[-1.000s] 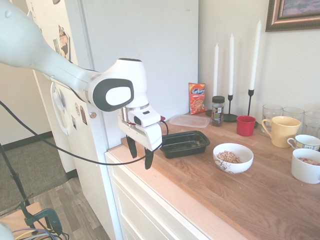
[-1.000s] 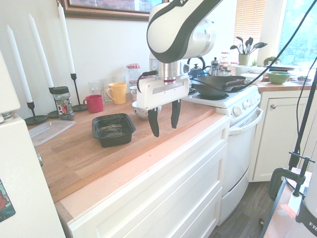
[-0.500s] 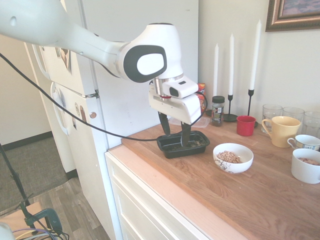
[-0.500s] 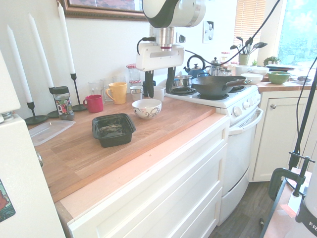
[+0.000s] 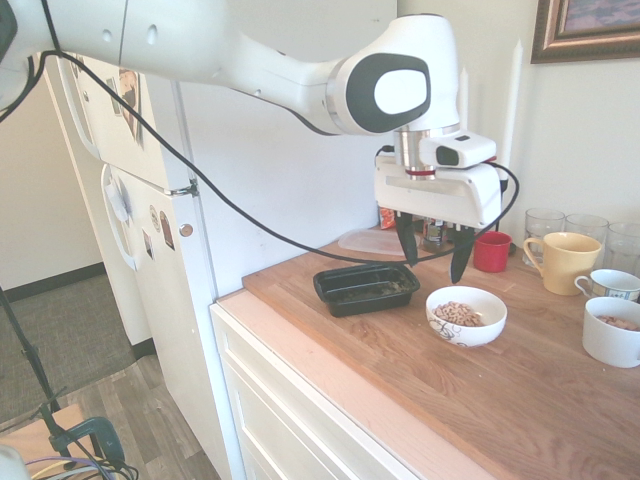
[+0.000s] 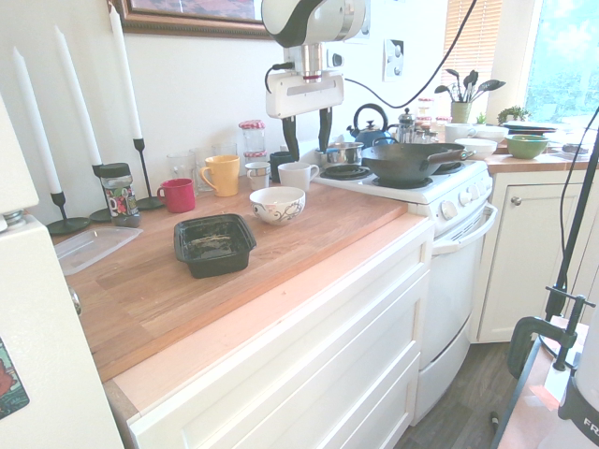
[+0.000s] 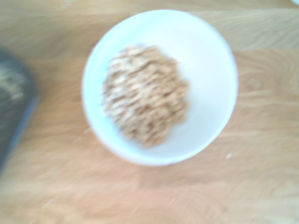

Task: Pour the cereal into the box

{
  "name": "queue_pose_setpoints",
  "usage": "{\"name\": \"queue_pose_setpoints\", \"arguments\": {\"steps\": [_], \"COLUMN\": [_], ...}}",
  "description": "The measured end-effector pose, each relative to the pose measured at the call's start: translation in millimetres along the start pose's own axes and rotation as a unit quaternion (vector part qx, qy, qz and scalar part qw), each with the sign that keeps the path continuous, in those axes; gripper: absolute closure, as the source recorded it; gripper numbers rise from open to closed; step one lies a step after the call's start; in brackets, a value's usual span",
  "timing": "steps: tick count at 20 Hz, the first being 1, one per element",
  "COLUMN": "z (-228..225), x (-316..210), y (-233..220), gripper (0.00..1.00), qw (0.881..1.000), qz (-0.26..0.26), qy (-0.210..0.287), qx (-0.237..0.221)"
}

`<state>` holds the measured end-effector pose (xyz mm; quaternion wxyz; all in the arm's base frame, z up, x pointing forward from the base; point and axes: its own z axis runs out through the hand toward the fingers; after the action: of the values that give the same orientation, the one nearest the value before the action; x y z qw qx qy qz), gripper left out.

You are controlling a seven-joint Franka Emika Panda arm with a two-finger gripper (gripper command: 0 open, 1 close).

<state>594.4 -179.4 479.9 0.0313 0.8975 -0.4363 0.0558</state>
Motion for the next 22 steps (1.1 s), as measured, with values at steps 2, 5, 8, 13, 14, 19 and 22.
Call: {"name": "queue_pose_setpoints", "arguments": {"steps": [2, 5, 8, 13, 14, 19, 22], "z": [16.3, 35.7, 51.4, 79.5, 86.6, 132.6, 151.1], "x": [18.5, 43.0, 61.5, 90.4, 95.8, 106.5, 104.8], "y": [-0.3, -3.0, -11.9, -17.4, -17.0, -23.7, -27.5], "gripper": [0.00, 0.00, 0.00, 0.00, 0.00, 0.00, 1.00], "qw": [1.000, 1.000, 0.999, 0.996, 0.995, 0.993, 0.992], "qz": [0.005, 0.012, 0.021, 0.042, 0.046, 0.057, 0.058], "qy": [-0.009, -0.025, -0.040, -0.069, -0.074, -0.097, -0.108], "qx": [0.001, 0.011, 0.027, 0.038, 0.039, 0.041, 0.040]}}
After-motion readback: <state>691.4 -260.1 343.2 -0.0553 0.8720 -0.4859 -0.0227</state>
